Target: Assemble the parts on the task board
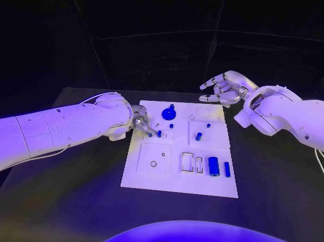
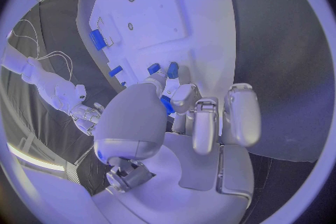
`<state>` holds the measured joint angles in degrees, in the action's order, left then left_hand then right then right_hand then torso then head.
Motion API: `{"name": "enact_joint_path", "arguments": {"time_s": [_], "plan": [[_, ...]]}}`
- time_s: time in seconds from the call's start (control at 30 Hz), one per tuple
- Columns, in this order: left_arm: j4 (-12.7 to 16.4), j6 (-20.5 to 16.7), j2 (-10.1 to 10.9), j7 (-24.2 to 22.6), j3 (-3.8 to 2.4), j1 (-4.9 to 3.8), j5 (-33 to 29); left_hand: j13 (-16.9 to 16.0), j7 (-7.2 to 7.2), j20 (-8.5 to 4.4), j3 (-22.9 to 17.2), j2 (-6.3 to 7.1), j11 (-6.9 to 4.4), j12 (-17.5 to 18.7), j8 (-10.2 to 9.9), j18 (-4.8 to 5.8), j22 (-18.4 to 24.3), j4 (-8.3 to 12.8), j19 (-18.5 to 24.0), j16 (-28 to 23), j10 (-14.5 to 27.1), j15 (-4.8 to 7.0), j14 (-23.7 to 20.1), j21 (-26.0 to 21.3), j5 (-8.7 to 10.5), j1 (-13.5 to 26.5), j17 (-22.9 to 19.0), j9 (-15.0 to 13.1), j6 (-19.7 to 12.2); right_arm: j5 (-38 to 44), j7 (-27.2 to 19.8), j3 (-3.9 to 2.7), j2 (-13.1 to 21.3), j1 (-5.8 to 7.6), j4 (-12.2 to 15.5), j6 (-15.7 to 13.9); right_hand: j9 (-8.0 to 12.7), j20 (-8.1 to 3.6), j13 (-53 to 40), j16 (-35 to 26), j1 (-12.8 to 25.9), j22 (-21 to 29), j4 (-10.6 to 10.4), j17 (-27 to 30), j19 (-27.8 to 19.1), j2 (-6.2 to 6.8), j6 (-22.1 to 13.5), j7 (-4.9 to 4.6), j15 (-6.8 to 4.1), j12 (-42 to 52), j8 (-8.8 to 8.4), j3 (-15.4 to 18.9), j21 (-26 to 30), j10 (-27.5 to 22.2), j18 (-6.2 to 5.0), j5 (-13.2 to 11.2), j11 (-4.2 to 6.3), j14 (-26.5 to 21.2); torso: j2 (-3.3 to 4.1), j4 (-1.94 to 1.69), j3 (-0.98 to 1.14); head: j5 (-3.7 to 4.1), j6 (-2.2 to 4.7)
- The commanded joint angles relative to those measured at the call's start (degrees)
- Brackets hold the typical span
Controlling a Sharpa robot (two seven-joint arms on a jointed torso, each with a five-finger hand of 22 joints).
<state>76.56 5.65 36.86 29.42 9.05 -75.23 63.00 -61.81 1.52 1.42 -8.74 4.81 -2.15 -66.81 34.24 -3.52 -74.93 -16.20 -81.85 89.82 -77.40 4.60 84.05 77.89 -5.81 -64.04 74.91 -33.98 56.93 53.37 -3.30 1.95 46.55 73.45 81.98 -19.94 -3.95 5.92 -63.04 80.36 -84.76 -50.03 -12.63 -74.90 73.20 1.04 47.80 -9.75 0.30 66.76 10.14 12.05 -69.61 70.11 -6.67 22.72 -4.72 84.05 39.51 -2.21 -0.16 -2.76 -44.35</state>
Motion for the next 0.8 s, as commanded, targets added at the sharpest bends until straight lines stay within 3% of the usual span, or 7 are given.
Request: {"name": "enact_joint_path", "arguments": {"time_s": [0.03, 0.4, 0.53, 0.73, 0.8], "plan": [[0.18, -0.81, 0.15, 0.32, -0.03, -0.05, 0.06, -0.10, 0.17, 0.04, 1.00, 0.02, 0.08, -0.40, 0.27, -0.13, -0.85, -0.24, -0.39, 0.18, -0.13, 0.40, 5.95, 0.24, 0.23, 0.45, 15.09, 0.05, 0.07, -0.12, -0.11, -0.03, -0.01, 0.10, 0.12, 0.32, 0.02, 0.05, 0.02, -0.24, -0.03, 0.05, 0.00, -0.01, -0.46, -0.25, -0.41, -0.07, -0.27, -0.08, 0.26, 0.32, 0.27, -0.34, -0.63, -0.28, 0.04, 2.19, -0.02, -0.02, -0.01, -0.04, 0.00], [1.21, -3.36, 1.27, 0.21, -0.10, -0.03, -0.57, -0.09, 0.08, -0.01, 3.89, -0.46, 0.02, -0.46, 0.42, -0.11, -1.02, -0.53, -0.48, 0.18, -0.17, 0.46, 5.95, 0.27, 0.28, 1.46, 15.09, 0.05, 0.15, -0.12, -0.06, -0.03, -0.14, 0.10, -0.02, 0.21, 0.02, 0.06, 0.09, -0.27, 0.20, 0.08, -0.16, 0.00, -0.46, -0.36, -0.45, -0.08, -0.25, -0.10, 0.29, 0.42, 0.31, -0.38, -0.63, -0.32, 0.02, 2.18, -0.01, -0.06, -0.03, -0.04, 0.13], [2.01, -7.14, 2.29, -0.36, -0.22, -0.03, -2.26, 1.35, 0.17, -0.02, 4.93, -0.77, 0.07, 0.76, 0.34, -0.40, 0.08, -0.47, 0.13, 0.18, 0.63, 0.45, 5.95, -0.72, 0.21, 1.70, 15.09, 0.09, -0.21, -0.12, -0.04, -0.03, -0.18, 0.10, -0.16, 0.22, 0.02, 0.06, 0.09, -0.27, 0.20, 0.08, -0.16, 0.00, -0.46, -0.36, -0.45, -0.08, -0.25, -0.10, 0.29, 0.42, 0.31, -0.38, -0.63, -0.32, 0.02, 2.18, -0.04, -0.03, 0.01, -0.06, 0.26], [3.19, -12.77, 3.52, -3.40, -0.31, -0.06, -6.55, 8.17, 1.00, 0.34, 7.30, -1.16, 0.78, 6.86, -0.50, -1.18, 3.37, -0.44, 2.12, 0.18, 4.92, -0.03, 5.95, -3.87, 0.13, 1.17, 15.09, 0.47, -2.26, -0.12, -0.02, -0.03, -0.19, 0.10, -0.28, 0.19, 0.02, 0.07, 0.11, -0.28, 0.26, 0.11, -0.21, 0.02, -0.47, -0.41, -0.46, -0.08, -0.25, -0.10, 0.29, 0.45, 0.33, -0.39, -0.64, -0.31, 0.02, 2.18, -0.01, -0.06, -0.02, 0.09, 0.33], [3.55, -14.89, 3.88, -5.74, -0.32, -0.08, -9.57, 13.86, 1.87, 0.86, 8.48, -1.55, 1.55, 12.13, -1.43, -2.27, 8.28, -0.46, 5.17, -1.53, 9.01, -0.53, 5.14, -8.57, 0.09, 0.76, 12.63, 0.97, -4.19, -0.12, 0.00, -0.03, -0.17, 0.10, -0.30, 0.18, 0.02, 0.07, 0.12, -0.29, 0.29, 0.13, -0.23, 0.03, -0.48, -0.43, -0.47, -0.09, -0.25, -0.11, 0.30, 0.46, 0.34, -0.40, -0.64, -0.31, 0.01, 2.17, -0.01, -0.09, -0.02, 0.20, 0.36]]}}
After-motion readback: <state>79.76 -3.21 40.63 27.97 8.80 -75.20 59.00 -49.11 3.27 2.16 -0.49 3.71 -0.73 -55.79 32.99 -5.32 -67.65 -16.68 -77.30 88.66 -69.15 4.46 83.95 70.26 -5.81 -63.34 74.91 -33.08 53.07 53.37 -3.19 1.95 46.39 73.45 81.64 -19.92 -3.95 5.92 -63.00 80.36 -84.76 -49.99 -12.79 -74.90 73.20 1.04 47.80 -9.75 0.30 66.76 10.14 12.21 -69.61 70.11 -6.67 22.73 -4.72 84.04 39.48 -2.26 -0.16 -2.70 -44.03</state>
